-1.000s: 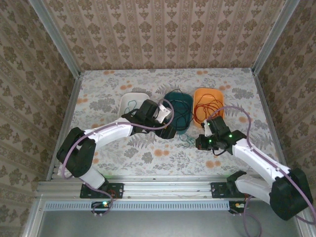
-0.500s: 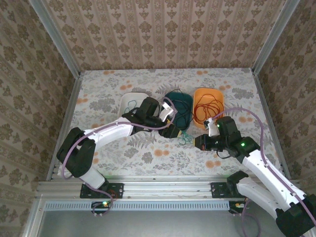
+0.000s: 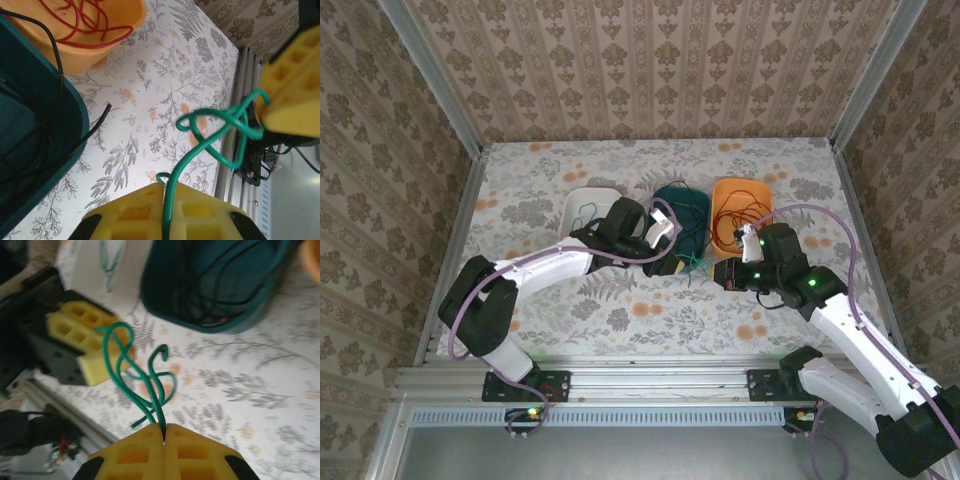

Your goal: Untangle the cables

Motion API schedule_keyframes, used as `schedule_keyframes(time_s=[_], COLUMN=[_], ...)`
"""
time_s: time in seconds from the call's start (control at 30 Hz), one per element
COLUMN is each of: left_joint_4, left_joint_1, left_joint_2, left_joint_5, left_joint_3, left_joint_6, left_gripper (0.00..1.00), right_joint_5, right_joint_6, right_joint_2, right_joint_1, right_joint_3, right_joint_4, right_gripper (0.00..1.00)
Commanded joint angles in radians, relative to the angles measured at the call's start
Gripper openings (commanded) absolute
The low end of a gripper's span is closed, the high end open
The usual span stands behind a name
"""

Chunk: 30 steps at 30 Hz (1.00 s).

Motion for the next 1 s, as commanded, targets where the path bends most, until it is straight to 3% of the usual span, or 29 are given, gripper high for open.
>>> schedule_keyframes(time_s=[0.0,0.13,0.4,0.43,0.6,0.73,0.97], left_joint_4=[-0.086,-0.132,-0.098,-0.093,-0.089,-0.091,-0.088], left_joint_1=[0.000,0.001,0.015,0.016,0.016,0.016,0.016], left_joint_2=[-0.057,-0.099,-0.144,-0.145,-0.141,-0.134,-0.136], left_joint_5=[0.011,-0.019,-0.057,-0.056,-0.061,-0.068,-0.065], left_joint_3=[0.028,0.028,0.016,0.016,0.019,0.021,0.020], left_joint_6=[0.059,0.092,0.074,0.072,0.069,0.066,0.057], left_gripper=[0.04,0.02,0.00,0.00,0.00,0.00,0.00], right_joint_5=[0.259,0.411,0.500,0.468,0.092,-0.079,-0.081], right_joint_6=[-0.066,-0.123,-0.177,-0.178,-0.148,-0.086,-0.127], right_joint_2=[0.023,0.062,0.087,0.077,-0.007,-0.015,0.088], right_joint_1=[-0.004,-0.004,0.000,0.001,0.002,0.030,0.121], right_joint_3=[0.068,0.109,0.143,0.143,0.084,0.056,0.115], right_joint_4=[-0.137,-0.201,-0.236,-0.222,-0.020,0.132,0.160], right_gripper=[0.00,0.00,0.00,0.00,0.33,0.37,0.37])
